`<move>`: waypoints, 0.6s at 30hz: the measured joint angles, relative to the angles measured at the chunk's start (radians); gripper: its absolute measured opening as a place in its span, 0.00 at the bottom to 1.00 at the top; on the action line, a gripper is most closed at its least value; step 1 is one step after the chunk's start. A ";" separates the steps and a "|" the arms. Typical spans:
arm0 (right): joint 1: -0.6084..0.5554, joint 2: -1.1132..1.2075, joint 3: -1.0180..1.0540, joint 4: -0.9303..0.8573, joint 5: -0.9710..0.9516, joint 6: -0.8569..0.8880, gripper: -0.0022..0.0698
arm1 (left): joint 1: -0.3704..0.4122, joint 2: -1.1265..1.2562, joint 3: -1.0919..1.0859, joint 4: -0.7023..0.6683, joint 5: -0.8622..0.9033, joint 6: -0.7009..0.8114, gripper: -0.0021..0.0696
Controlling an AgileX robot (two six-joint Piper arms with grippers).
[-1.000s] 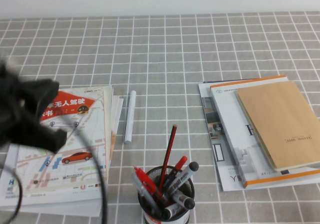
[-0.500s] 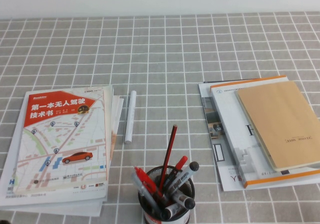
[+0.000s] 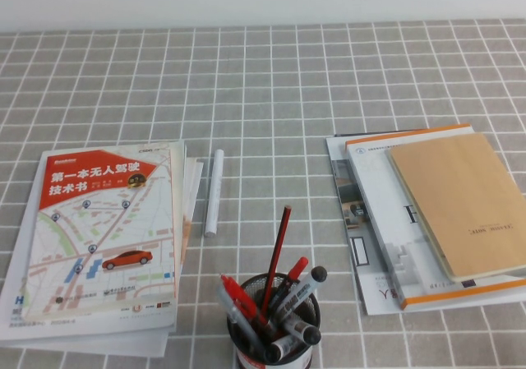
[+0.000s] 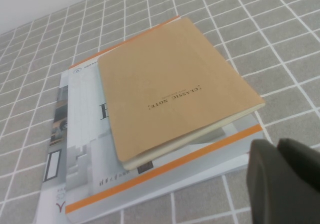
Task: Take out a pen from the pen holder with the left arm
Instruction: 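Take a marker out of the pen holder and lay it on the table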
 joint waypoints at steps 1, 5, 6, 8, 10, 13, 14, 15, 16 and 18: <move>0.000 0.000 0.000 0.000 0.000 0.000 0.01 | -0.002 0.000 0.002 -0.005 0.019 0.008 0.03; 0.000 0.000 0.000 0.000 0.000 0.000 0.01 | -0.027 -0.002 0.002 -0.011 0.105 0.023 0.03; 0.000 0.000 0.000 0.000 0.000 0.000 0.01 | -0.038 -0.002 0.002 -0.011 0.121 0.028 0.03; 0.000 0.000 0.000 0.000 0.000 0.000 0.01 | -0.063 -0.002 0.002 -0.015 0.129 0.038 0.03; 0.000 0.000 0.000 0.000 0.000 0.000 0.01 | -0.088 -0.002 0.002 -0.015 0.129 0.044 0.03; 0.000 0.000 0.000 0.000 0.000 0.000 0.01 | -0.103 -0.004 0.002 -0.018 0.130 0.044 0.03; 0.000 0.000 0.000 0.000 0.000 0.000 0.01 | -0.104 -0.004 0.002 -0.013 0.130 0.044 0.03; 0.000 0.000 0.000 0.000 0.000 0.000 0.01 | -0.104 -0.004 0.002 -0.005 0.130 0.044 0.03; 0.000 0.000 0.000 0.000 0.000 0.000 0.01 | -0.104 -0.004 0.002 0.001 0.130 0.044 0.03; 0.000 0.000 0.000 0.000 0.000 0.000 0.01 | -0.104 -0.004 0.002 0.005 0.130 0.044 0.03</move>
